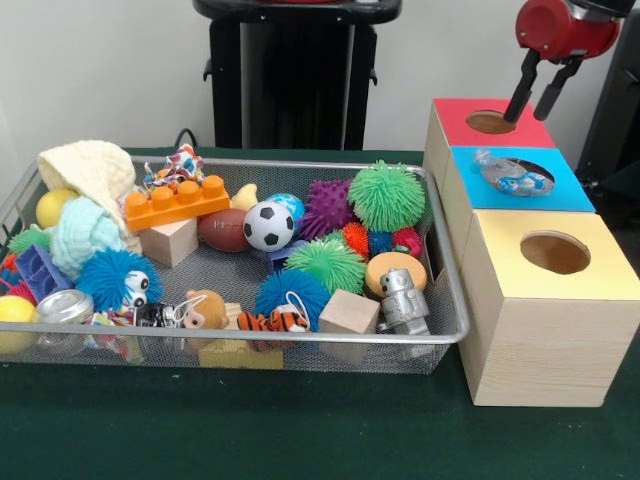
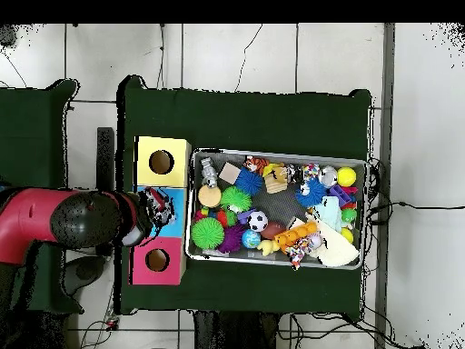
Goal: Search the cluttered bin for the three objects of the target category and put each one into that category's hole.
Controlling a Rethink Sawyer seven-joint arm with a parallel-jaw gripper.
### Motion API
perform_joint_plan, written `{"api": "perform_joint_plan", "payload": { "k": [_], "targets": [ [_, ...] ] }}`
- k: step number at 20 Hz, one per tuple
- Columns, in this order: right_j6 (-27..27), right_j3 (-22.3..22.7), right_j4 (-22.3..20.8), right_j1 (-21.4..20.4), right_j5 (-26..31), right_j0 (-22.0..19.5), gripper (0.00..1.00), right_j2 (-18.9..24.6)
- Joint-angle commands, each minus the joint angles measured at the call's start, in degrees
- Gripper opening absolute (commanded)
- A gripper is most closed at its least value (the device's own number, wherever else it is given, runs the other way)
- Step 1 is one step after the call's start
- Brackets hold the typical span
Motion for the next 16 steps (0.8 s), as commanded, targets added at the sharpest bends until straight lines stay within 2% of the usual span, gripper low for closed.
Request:
{"api": "perform_joint_plan", "payload": {
  "k": [1, 6, 16],
  "targets": [
    [-10.3, 1.1, -0.1, 0.9, -0.7, -1.7, 1.0, 8.2],
    [-9.6, -0.2, -0.5, 0.6, -1.9, -2.2, 1.0, 8.1],
    [-15.1, 0.0, -0.6, -0.1, 0.0, -3.9, 1.0, 9.1]
  ]
}}
